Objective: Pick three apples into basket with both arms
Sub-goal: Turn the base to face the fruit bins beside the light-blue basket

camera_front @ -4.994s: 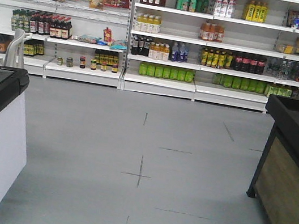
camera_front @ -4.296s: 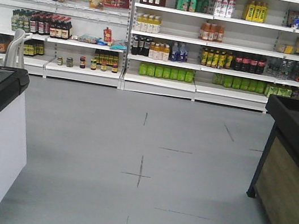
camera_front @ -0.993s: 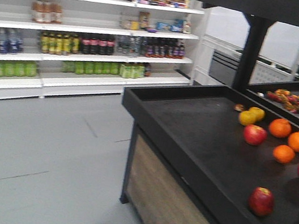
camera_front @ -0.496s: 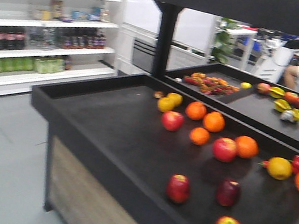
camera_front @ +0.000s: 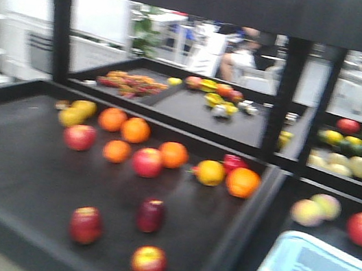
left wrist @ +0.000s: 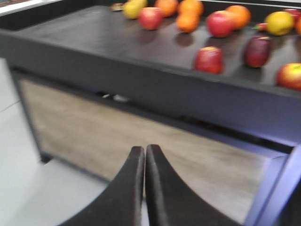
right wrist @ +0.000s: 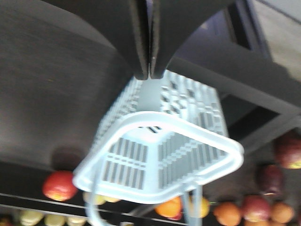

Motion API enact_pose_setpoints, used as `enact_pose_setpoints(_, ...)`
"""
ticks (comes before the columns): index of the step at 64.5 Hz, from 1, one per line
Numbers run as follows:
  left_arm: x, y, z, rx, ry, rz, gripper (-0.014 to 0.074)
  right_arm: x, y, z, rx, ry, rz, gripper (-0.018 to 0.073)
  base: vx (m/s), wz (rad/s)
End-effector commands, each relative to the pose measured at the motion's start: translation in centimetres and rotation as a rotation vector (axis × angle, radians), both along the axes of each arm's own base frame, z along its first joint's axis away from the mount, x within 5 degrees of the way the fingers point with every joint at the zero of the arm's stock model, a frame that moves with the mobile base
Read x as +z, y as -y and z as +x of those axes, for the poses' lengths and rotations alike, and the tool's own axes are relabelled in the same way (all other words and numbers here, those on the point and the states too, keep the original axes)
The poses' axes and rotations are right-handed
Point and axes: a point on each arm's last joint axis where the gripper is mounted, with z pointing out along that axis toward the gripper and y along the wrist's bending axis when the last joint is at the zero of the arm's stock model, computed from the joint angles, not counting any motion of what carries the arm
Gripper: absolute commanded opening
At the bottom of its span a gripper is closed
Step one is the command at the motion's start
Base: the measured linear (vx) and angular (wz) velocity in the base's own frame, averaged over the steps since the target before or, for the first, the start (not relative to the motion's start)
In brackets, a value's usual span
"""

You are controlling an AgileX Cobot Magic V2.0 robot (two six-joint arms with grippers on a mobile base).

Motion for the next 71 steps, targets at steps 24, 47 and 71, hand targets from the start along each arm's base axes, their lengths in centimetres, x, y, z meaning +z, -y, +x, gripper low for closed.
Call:
enact_pose_setpoints(24,1.40,0.05,-0.04,-0.007,0.096,0.001,-0.0008,0.67,0.00,0.16,0.000,0.073,-0.006,-0.0001,0.11,-0.38)
enact_pose_setpoints(47,1.40,0.05,-0.04,-0.007,0.096,0.001,-0.0008,0.68,0.00,0.16,0.000,0.074,-0.006,-0.0001,0.14,0.01)
enact_pose_setpoints(71,1.40,0.05,-0.04,-0.007,0.096,0.001,-0.0008,0.68,0.00,0.16,0.000,0.074,-0.006,-0.0001,0.19,-0.14)
